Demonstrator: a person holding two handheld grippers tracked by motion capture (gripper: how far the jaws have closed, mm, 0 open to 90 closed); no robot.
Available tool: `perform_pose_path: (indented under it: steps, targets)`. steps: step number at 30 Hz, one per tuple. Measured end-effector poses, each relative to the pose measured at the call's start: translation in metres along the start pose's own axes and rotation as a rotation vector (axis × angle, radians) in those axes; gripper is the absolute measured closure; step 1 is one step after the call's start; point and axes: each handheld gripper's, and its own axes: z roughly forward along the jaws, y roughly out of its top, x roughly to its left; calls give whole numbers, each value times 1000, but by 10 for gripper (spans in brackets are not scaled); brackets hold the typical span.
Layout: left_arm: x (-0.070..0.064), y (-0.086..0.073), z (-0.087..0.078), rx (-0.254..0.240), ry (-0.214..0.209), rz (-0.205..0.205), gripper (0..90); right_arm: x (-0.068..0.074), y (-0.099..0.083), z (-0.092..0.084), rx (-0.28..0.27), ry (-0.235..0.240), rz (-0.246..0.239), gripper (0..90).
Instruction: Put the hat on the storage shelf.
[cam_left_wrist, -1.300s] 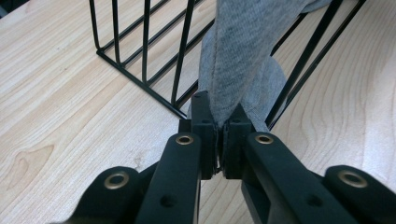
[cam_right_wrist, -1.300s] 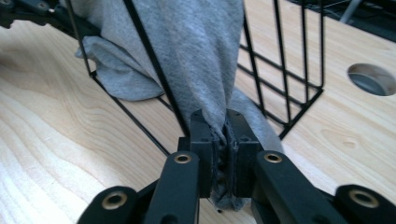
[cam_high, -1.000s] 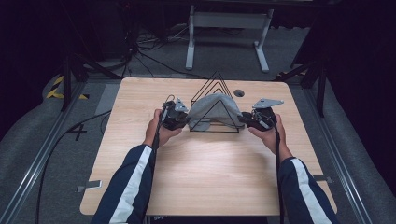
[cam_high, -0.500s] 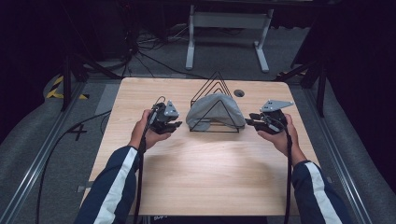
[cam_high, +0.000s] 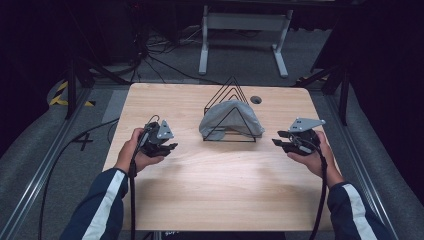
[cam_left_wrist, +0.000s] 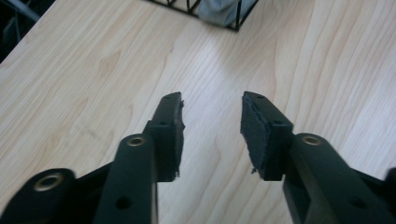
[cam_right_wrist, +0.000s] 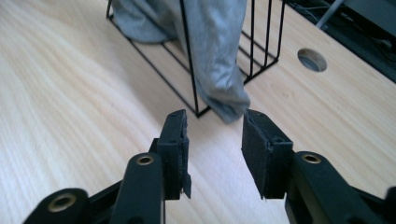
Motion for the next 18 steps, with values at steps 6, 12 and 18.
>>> perform_pose_path:
  steps: [6, 12, 18]
  targets:
    - [-9, -24, -8, 34, -10, -2, 452, 8, -23, -10, 19, 2, -20, 552]
    - [-19, -54, -13, 19, -31, -74, 323, 13, -53, -12, 50, 15, 7, 480]
    - [-29, -78, -18, -7, -57, -108, 295, 18, -79, -16, 59, 5, 43, 449]
